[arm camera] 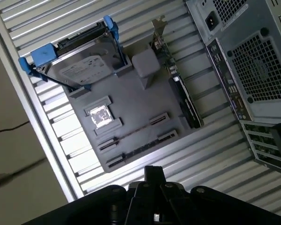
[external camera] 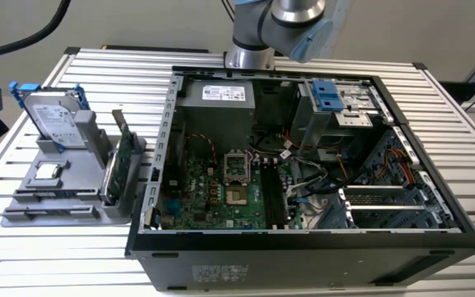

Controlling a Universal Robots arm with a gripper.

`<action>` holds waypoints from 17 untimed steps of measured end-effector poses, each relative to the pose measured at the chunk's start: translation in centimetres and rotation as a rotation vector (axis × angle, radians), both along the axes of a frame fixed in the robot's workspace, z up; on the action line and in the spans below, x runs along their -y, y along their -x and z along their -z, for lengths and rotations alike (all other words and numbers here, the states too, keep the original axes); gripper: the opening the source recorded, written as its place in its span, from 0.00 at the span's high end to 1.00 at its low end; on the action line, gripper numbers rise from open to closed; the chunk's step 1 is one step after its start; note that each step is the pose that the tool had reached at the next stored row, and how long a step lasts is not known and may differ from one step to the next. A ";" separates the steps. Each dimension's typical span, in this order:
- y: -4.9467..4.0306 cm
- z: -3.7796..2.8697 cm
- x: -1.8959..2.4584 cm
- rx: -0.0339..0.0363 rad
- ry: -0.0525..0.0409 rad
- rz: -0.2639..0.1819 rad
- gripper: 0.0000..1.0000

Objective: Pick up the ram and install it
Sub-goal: 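Pick up the ram and move it above insertion slot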

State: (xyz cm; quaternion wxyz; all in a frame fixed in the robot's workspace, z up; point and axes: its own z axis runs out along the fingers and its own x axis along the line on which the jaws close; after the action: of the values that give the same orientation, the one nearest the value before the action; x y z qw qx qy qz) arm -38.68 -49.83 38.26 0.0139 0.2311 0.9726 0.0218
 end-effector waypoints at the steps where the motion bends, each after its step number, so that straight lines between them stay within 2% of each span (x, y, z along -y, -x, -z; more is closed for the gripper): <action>1: 0.00 0.00 0.00 0.0000 0.0000 0.009 1.00; 17: 0.02 0.00 0.05 0.0000 -0.0001 0.141 1.00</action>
State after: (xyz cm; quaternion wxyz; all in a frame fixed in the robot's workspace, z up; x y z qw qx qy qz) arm -38.70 -49.88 38.26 0.0154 0.2988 0.9540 0.0208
